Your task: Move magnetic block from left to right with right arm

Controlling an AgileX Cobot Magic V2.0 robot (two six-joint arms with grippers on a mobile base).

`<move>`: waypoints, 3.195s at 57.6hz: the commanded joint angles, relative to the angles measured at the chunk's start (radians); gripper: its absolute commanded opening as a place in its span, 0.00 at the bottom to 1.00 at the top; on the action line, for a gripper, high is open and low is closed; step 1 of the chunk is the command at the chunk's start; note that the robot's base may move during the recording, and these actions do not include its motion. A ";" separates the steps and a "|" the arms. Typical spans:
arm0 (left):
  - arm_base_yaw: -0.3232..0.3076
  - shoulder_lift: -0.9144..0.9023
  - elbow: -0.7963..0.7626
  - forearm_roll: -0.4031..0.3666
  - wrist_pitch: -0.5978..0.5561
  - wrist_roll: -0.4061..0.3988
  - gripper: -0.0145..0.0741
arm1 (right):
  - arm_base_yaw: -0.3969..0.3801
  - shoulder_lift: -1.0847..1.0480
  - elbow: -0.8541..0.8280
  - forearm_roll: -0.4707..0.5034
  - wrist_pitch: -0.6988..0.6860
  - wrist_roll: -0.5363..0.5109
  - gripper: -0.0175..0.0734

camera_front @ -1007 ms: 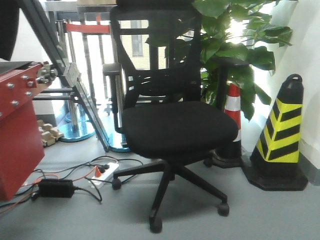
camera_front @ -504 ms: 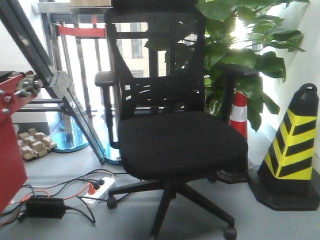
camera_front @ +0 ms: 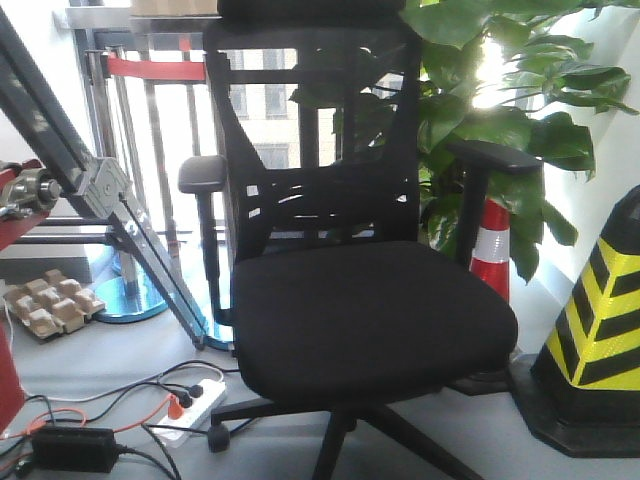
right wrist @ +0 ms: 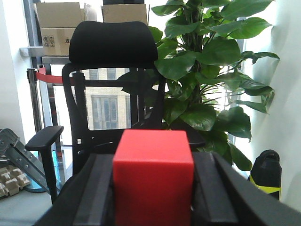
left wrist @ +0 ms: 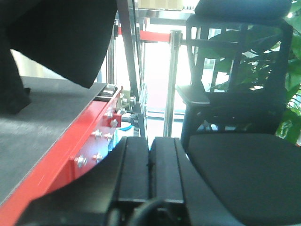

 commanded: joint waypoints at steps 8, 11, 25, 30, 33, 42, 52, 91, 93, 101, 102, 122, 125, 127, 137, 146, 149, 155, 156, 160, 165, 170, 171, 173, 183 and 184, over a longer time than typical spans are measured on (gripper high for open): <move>-0.002 -0.010 0.008 -0.003 -0.083 -0.007 0.02 | -0.007 0.011 -0.030 -0.010 -0.092 -0.005 0.50; -0.002 -0.010 0.008 -0.003 -0.083 -0.007 0.02 | -0.007 0.011 -0.030 -0.010 -0.092 -0.005 0.50; -0.002 -0.010 0.008 -0.003 -0.083 -0.007 0.02 | -0.007 0.011 -0.030 -0.010 -0.092 -0.005 0.50; -0.002 -0.010 0.008 -0.003 -0.083 -0.007 0.02 | -0.007 0.011 -0.030 -0.010 -0.092 -0.005 0.50; -0.002 -0.010 0.008 -0.003 -0.083 -0.007 0.02 | -0.007 0.011 -0.030 -0.010 -0.092 -0.005 0.50; -0.002 -0.010 0.008 -0.003 -0.083 -0.007 0.02 | -0.007 0.011 -0.030 -0.010 -0.092 -0.005 0.50; -0.002 -0.010 0.008 -0.003 -0.083 -0.007 0.02 | -0.007 0.011 -0.030 -0.010 -0.092 -0.005 0.50; 0.020 -0.007 0.006 -0.003 -0.085 -0.007 0.02 | 0.001 0.022 -0.030 -0.010 -0.077 -0.005 0.50; 0.030 -0.007 0.006 -0.003 -0.085 -0.007 0.02 | 0.004 0.022 -0.030 -0.010 -0.075 -0.005 0.50; 0.067 -0.007 0.006 -0.003 -0.083 -0.007 0.02 | 0.005 0.023 -0.030 -0.010 -0.070 -0.005 0.50; 0.067 -0.007 0.006 -0.003 -0.083 -0.007 0.02 | 0.004 0.023 -0.030 -0.010 -0.070 -0.005 0.50; 0.062 -0.007 0.006 -0.003 -0.079 -0.007 0.02 | 0.000 0.023 -0.030 -0.009 -0.070 -0.005 0.50; 0.062 -0.007 0.006 -0.003 -0.079 -0.007 0.02 | 0.000 0.023 -0.030 -0.009 -0.070 -0.005 0.50; 0.062 -0.007 0.006 -0.003 -0.079 -0.007 0.02 | 0.000 0.023 -0.030 -0.009 -0.070 -0.005 0.50; 0.062 -0.007 0.006 -0.003 -0.079 -0.007 0.02 | 0.000 0.023 -0.030 -0.009 -0.070 -0.005 0.50; 0.062 -0.007 0.006 -0.003 -0.079 -0.007 0.02 | 0.000 0.023 -0.030 -0.009 -0.070 -0.005 0.50; 0.062 -0.007 0.006 -0.003 -0.079 -0.007 0.02 | 0.000 0.023 -0.030 -0.009 -0.070 -0.005 0.50; 0.062 -0.007 0.006 -0.003 -0.079 -0.007 0.02 | 0.000 0.023 -0.030 -0.009 -0.070 -0.005 0.50; 0.062 -0.007 0.006 -0.003 -0.079 -0.007 0.02 | 0.000 0.023 -0.030 -0.009 -0.070 -0.005 0.50; 0.062 -0.007 0.006 -0.003 -0.079 -0.007 0.02 | 0.000 0.023 -0.030 -0.009 -0.070 -0.005 0.50; 0.062 -0.007 0.006 -0.003 -0.079 -0.007 0.02 | 0.000 0.023 -0.030 -0.009 -0.070 -0.005 0.50; 0.062 -0.007 0.006 -0.003 -0.079 -0.007 0.02 | 0.000 0.023 -0.030 -0.009 -0.070 -0.005 0.50; 0.062 -0.007 0.006 -0.003 -0.079 -0.007 0.02 | 0.000 0.023 -0.030 -0.009 -0.070 -0.005 0.50; 0.062 -0.007 0.006 -0.003 -0.079 -0.007 0.02 | 0.000 0.023 -0.030 -0.009 -0.070 -0.005 0.50; 0.062 -0.007 0.006 -0.003 -0.079 -0.007 0.02 | 0.000 0.023 -0.030 -0.009 -0.070 -0.005 0.50; 0.062 -0.007 0.006 -0.003 -0.079 -0.007 0.02 | 0.000 0.023 -0.030 -0.009 -0.070 -0.005 0.50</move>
